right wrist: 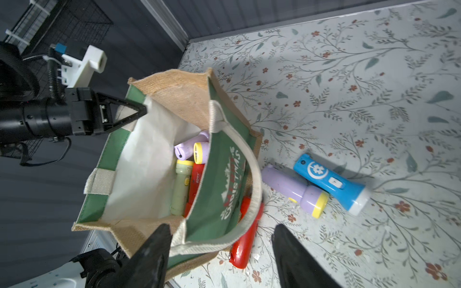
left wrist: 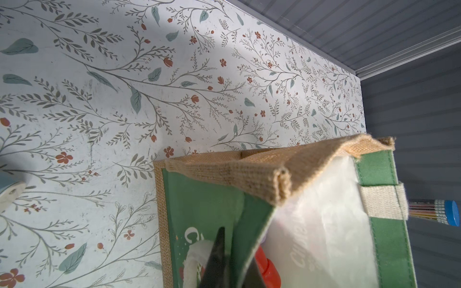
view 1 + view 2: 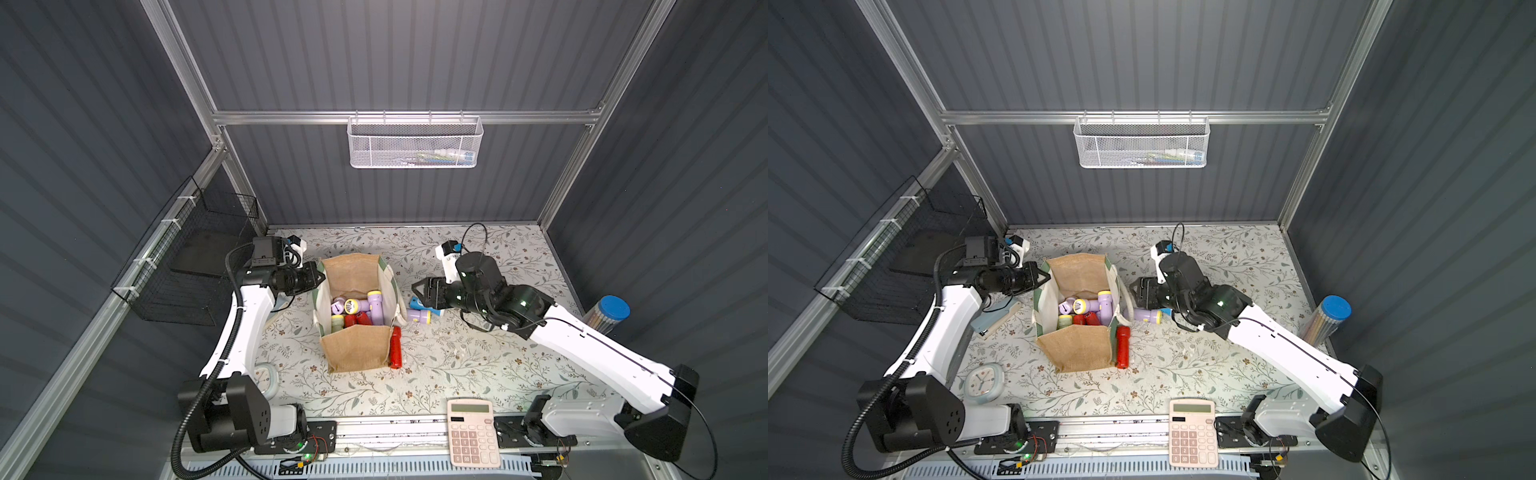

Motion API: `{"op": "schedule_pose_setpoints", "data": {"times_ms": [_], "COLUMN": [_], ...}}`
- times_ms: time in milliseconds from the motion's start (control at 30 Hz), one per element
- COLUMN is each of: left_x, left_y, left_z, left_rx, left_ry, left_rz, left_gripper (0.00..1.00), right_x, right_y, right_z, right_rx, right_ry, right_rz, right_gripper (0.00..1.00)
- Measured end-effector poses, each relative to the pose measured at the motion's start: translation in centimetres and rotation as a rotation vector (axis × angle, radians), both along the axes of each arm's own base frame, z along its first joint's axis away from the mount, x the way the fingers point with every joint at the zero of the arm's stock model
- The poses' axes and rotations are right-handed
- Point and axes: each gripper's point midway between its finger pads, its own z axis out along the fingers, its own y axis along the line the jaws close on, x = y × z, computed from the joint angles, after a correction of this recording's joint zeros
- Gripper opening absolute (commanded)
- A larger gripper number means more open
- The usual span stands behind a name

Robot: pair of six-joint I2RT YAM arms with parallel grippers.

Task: Put the flashlights into the tote bags
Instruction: Place the flashlight in the canvas bag, then pick up the flashlight from the center of the board.

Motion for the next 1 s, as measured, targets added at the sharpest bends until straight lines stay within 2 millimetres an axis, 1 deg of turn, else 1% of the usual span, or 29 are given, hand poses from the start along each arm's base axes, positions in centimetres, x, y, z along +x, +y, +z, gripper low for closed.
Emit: {"op": "schedule_pose_setpoints", "data": {"times_ms": [167,233,367,667,833,900,1000], "left_x": [0.0,0.0,0.1,0.1,0.1,0.1,0.1], "left_y": [0.0,0.1,0.1,0.1,0.1,0.1,0.1], "left_z": [0.0,0.0,-0.1,-0.2,-0.2,-0.2,-0.2], "left_rx": [0.002,0.003,0.003,0.003,0.003,0.003,0.003], "left_ry": [0.000,0.000,0.003,0.005,0.005,0.005,0.005], "left_rz": [0.001,0.003,0.003,0.002,0.002,0.002,0.002], "left_gripper": [0.00,0.00,0.00,0.00,0.00,0.00,0.00], "right_x": [-0.6,-0.9,-1.4,-2.8,-4.1,-4.5,-4.7], "right_y": [-2.6,-3.5,-4.5,-4.9,-5.2,-5.0,-3.8], "right_z": [-1.9,-3.2,-5.6,-10.4,-13.8,-14.8,-16.1], "right_rx": [0.018,0.022,0.022,0.017,-0.011,-0.028,-0.053], "right_ry": [0.042,0.071,0.131,0.263,0.359,0.384,0.409], "right_rz": [-0.071,-0.098,-0.137,-0.161,-0.173,-0.168,-0.140], "right_gripper": [0.68,0.68,0.67,0.64,0.63,0.63,0.63]}}
